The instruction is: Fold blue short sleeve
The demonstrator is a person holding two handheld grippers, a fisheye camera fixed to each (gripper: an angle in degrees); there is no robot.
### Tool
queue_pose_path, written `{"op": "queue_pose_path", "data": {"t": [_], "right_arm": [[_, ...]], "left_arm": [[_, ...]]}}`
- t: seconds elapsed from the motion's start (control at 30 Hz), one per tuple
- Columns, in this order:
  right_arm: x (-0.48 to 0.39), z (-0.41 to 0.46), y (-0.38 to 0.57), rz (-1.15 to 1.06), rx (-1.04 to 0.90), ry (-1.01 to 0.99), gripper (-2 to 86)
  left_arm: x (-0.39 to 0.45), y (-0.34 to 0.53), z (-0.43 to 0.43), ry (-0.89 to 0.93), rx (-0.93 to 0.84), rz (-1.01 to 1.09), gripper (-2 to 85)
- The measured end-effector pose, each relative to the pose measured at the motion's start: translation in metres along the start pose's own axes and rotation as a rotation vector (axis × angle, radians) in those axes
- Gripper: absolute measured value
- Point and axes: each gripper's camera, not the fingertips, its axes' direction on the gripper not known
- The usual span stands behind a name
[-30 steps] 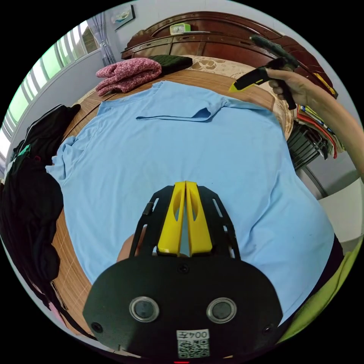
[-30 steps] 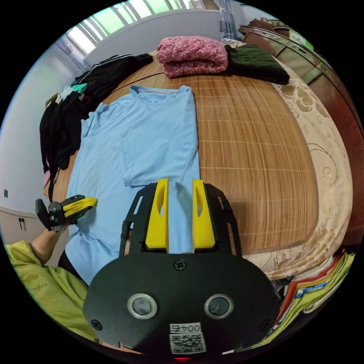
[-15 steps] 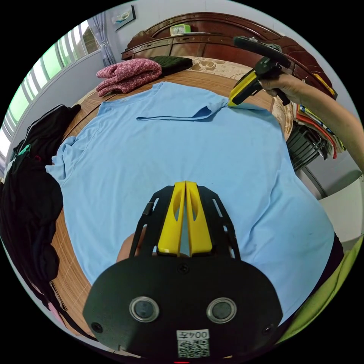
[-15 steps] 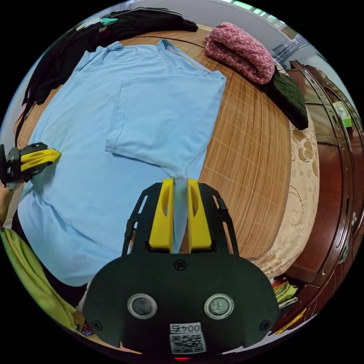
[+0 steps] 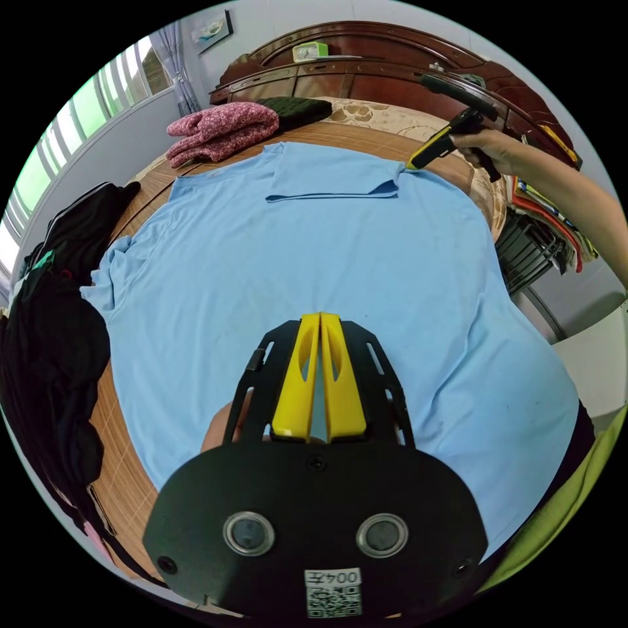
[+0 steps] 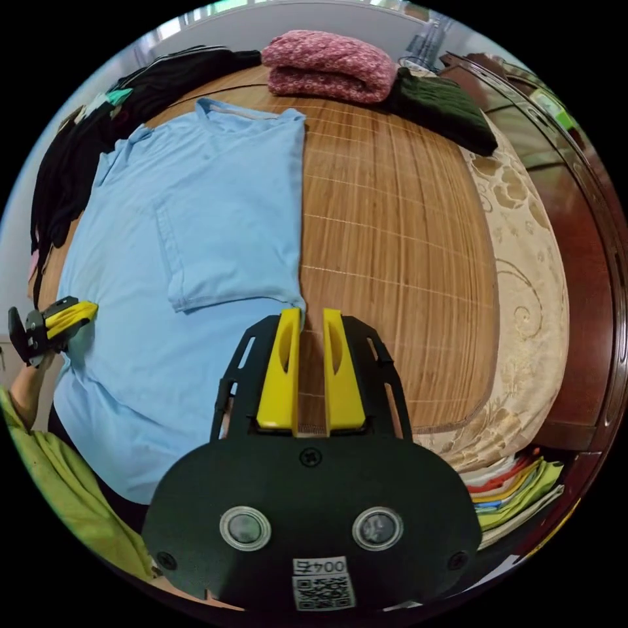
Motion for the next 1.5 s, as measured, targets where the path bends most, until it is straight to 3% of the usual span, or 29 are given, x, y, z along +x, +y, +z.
{"op": "queue_pose_path", "data": {"t": [0.1, 0.3, 0.4, 0.6, 0.73, 0.87, 1.0, 1.13, 1.33, 1.5], "right_arm": [[0.018, -0.011, 0.01, 0.088, 0.064, 0.007, 5.2], [0.006, -0.025, -0.024, 0.026, 0.184, -0.23, 4.7], [-0.026, -0.01, -0.035, -0.047, 0.11, -0.279, 4.1], [-0.116, -0.008, 0.005, -0.1, 0.19, -0.354, 5.4], [-0.157, 0.016, 0.035, -0.075, 0.141, -0.368, 8.1], [-0.165, 0.043, 0.062, 0.015, 0.171, -0.544, 11.3], [-0.163, 0.061, 0.081, 0.104, 0.251, -0.668, 12.3], [-0.17, 0.072, 0.096, 0.137, 0.331, -0.634, 11.7], [-0.179, 0.08, 0.104, 0.129, 0.349, -0.6, 10.8], [-0.188, 0.083, 0.107, 0.113, 0.345, -0.588, 10.8]], "left_arm": [[-0.011, 0.005, 0.004, -0.001, 0.001, 0.001, 0.8], [-0.037, 0.015, 0.013, 0.0, 0.002, 0.0, 0.8], [-0.051, 0.02, 0.018, 0.006, 0.002, -0.004, 0.8], [-0.1, 0.028, 0.021, 0.106, -0.023, -0.029, 1.1], [-0.182, 0.047, -0.006, 0.055, 0.047, -0.23, 1.8], [-0.282, 0.06, -0.023, -0.042, 0.07, -0.409, 3.1], [-0.409, 0.07, -0.019, 0.039, 0.093, -0.662, 6.8], [-0.487, 0.076, 0.004, 0.172, 0.126, -0.831, 9.6], [-0.531, 0.083, 0.042, 0.367, 0.177, -0.982, 11.9], [-0.533, 0.072, 0.056, 0.312, 0.087, -0.967, 11.7]]}}
